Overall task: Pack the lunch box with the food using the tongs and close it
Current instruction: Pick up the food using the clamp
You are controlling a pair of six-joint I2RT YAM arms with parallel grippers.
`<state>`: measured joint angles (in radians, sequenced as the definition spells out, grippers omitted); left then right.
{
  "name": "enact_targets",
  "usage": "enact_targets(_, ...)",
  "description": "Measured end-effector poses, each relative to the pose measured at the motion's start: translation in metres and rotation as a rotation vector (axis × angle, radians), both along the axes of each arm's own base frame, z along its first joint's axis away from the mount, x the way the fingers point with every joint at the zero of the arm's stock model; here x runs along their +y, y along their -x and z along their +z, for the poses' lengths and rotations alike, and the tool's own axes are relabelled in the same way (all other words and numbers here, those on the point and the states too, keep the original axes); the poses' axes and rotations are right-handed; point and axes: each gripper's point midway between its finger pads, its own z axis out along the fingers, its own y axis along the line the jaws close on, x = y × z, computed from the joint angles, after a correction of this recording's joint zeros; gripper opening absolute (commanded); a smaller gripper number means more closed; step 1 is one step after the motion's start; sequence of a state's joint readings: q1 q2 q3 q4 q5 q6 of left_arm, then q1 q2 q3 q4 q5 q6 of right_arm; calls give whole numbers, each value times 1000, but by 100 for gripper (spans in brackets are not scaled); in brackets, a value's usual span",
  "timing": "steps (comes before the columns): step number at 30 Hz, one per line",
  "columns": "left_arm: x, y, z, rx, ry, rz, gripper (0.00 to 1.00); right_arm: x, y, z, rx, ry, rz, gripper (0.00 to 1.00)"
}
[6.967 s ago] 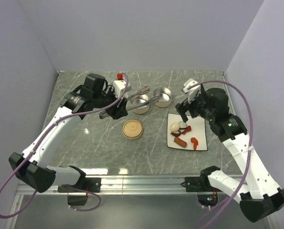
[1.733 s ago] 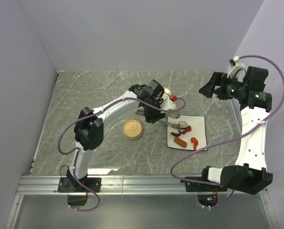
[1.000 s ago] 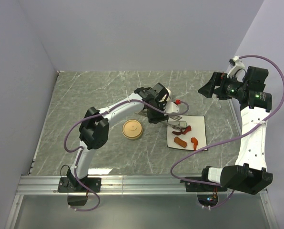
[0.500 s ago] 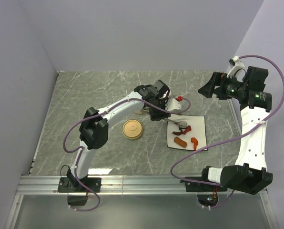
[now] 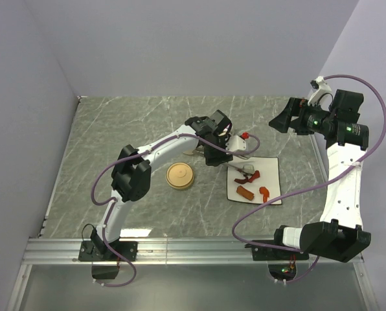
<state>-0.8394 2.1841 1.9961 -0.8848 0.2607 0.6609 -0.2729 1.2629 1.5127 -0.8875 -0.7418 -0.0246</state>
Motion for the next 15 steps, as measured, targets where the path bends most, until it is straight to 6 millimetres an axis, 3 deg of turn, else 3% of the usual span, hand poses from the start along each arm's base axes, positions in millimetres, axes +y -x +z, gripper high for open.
enact_targets(6,0,0,-3,4,-3,0,55,0,0,0,0,0,0,100)
enact_targets(15,-2,-4,-22,24,-33,12,53,0,0,0,0,0,0,100)
